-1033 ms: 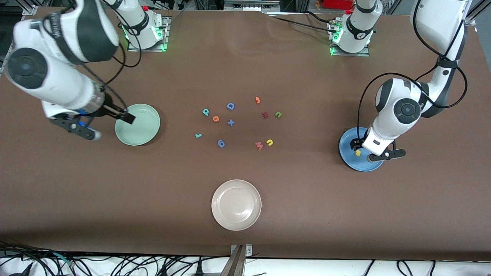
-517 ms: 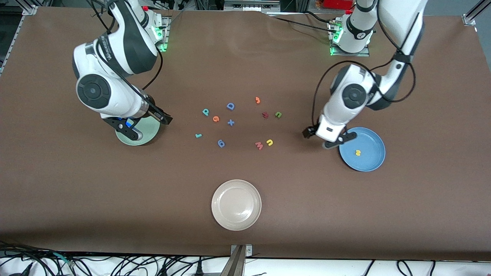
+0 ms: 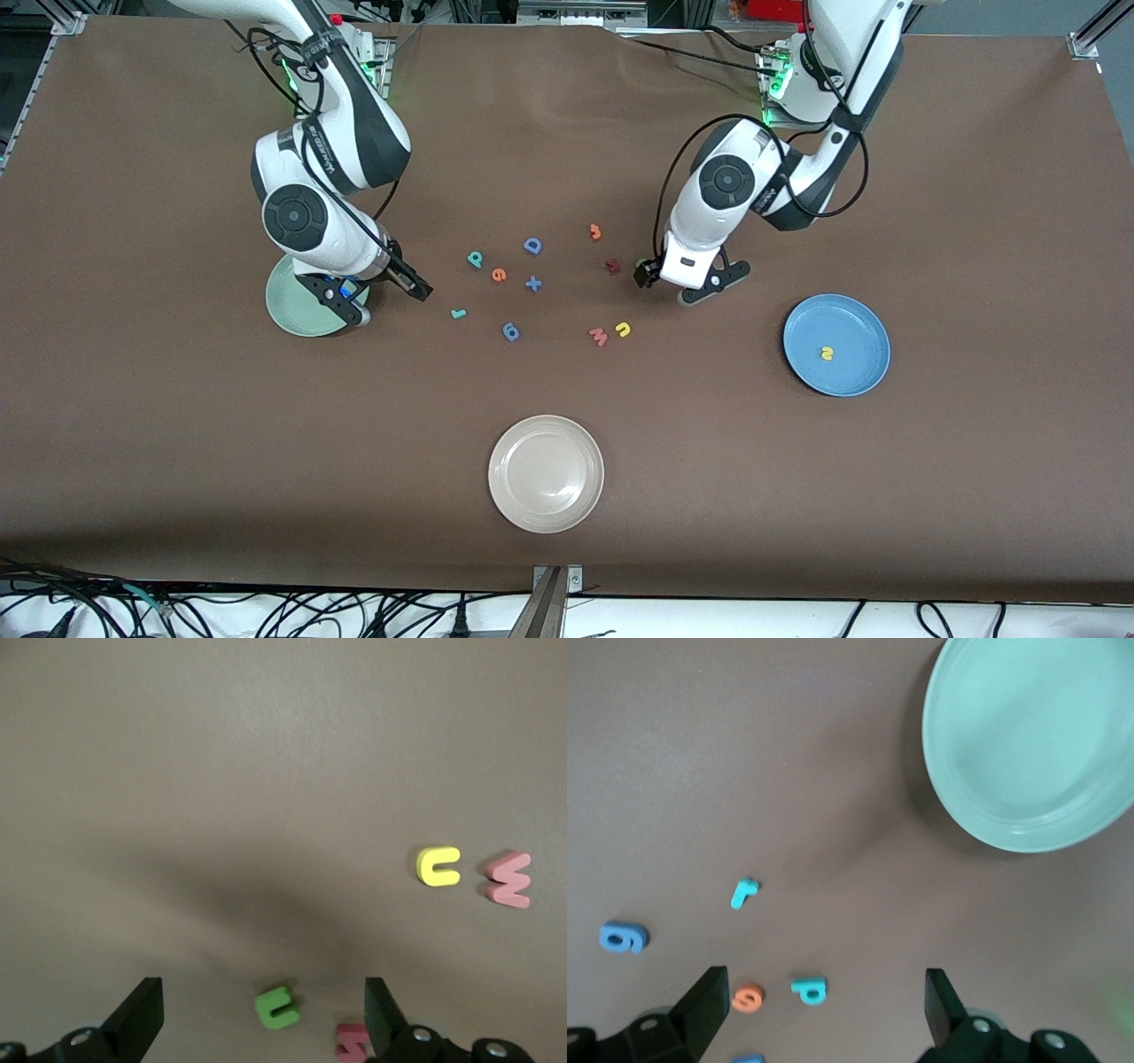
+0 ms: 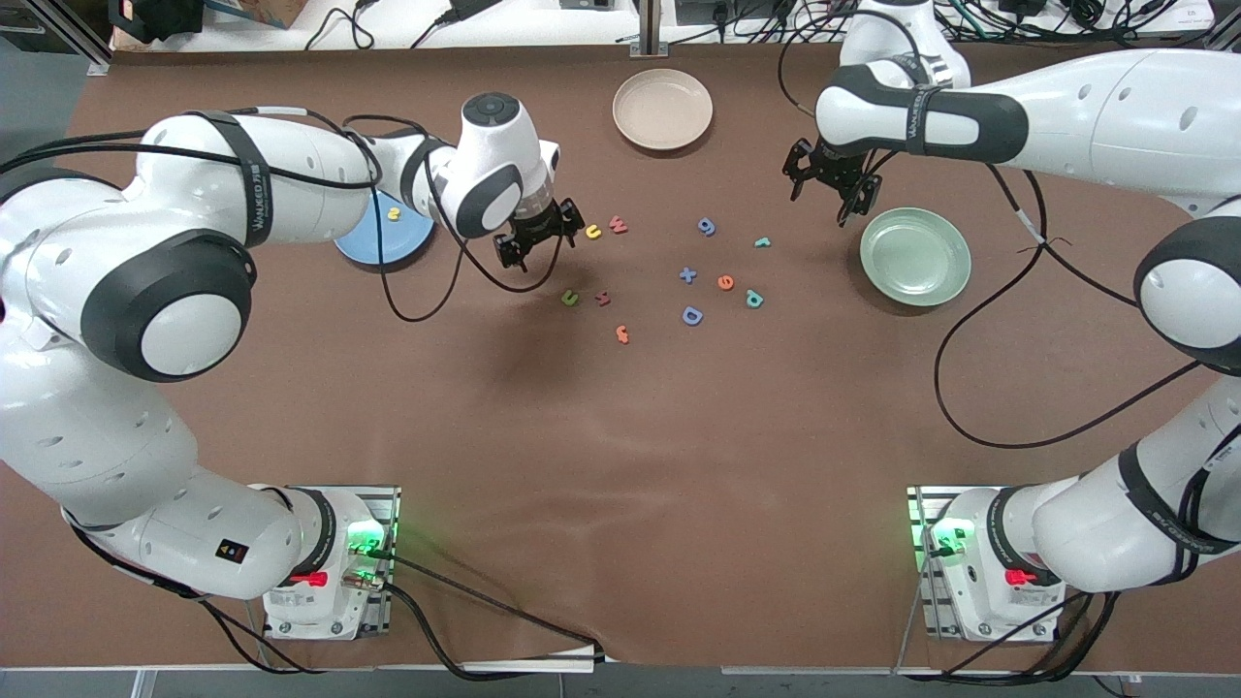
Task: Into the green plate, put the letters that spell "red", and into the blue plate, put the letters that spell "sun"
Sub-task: 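Grasp the green letter with the left gripper while the right grasps cyan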
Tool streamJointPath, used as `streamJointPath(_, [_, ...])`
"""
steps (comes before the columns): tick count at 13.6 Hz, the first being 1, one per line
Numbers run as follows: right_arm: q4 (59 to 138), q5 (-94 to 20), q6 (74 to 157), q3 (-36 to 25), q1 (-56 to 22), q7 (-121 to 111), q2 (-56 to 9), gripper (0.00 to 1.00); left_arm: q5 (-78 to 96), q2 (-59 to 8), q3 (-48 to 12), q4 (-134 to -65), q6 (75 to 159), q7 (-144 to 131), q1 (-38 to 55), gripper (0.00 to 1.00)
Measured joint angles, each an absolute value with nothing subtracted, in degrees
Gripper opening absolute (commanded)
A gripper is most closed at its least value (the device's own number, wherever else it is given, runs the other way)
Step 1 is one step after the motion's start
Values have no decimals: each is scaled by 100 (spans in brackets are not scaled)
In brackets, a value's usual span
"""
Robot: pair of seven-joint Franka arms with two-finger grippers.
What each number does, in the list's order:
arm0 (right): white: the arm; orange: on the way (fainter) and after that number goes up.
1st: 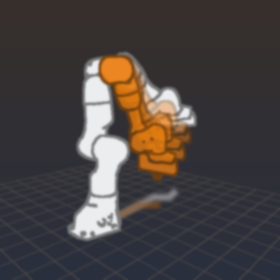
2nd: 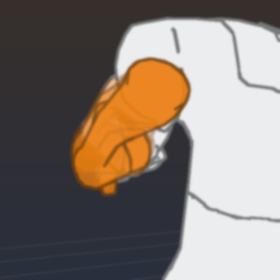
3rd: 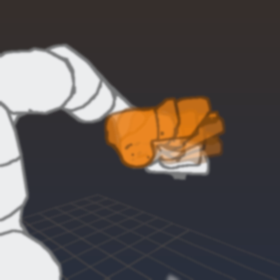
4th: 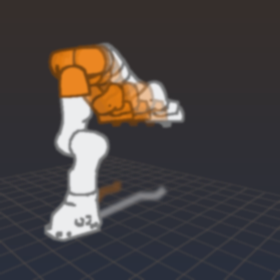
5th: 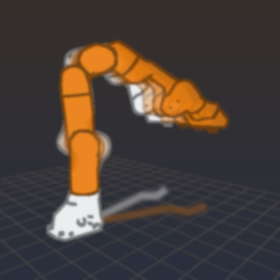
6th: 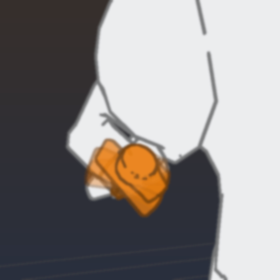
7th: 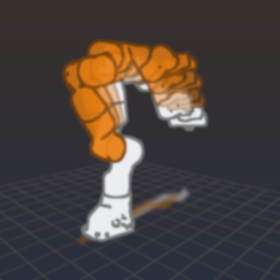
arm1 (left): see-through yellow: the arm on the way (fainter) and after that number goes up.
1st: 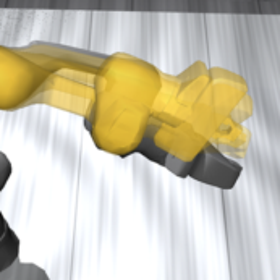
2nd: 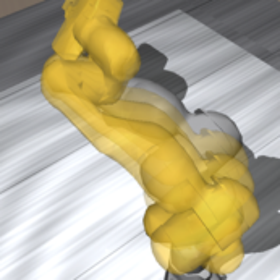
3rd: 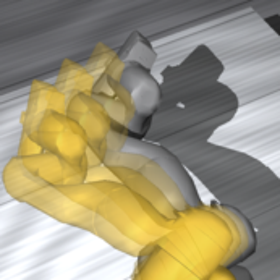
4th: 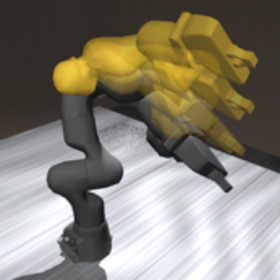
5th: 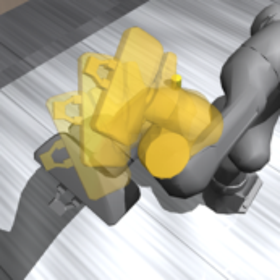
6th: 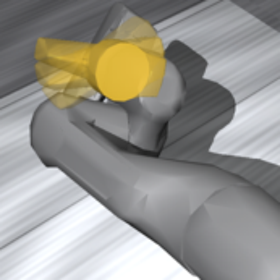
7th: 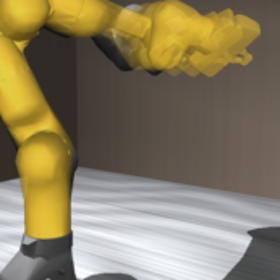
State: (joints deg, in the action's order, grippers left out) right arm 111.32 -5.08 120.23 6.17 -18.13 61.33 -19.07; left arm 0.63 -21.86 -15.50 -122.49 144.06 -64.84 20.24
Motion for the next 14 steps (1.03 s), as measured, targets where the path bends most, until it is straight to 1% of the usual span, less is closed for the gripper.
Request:
streamJointPath(5, [11160,-509,13136,627,-2003,7055,-2579,98,65,-2449,-1551,-12562,15237,-6759,2230,100])
streamJointPath(8, [11158,-509,13594,631,-2145,7695,-2920,98,65,-2586,-1551,-12634,15340,-6824,2345,100])
streamJointPath(10, [11127,-509,13714,631,-2212,7975,-3070,93,65,-2612,-1551,-12709,15349,-6836,2396,100])
streamJointPath(14, [10880,-509,13738,631,-2282,8275,-3229,93,65,-2634,-1551,-12761,15357,-6840,2419,100])
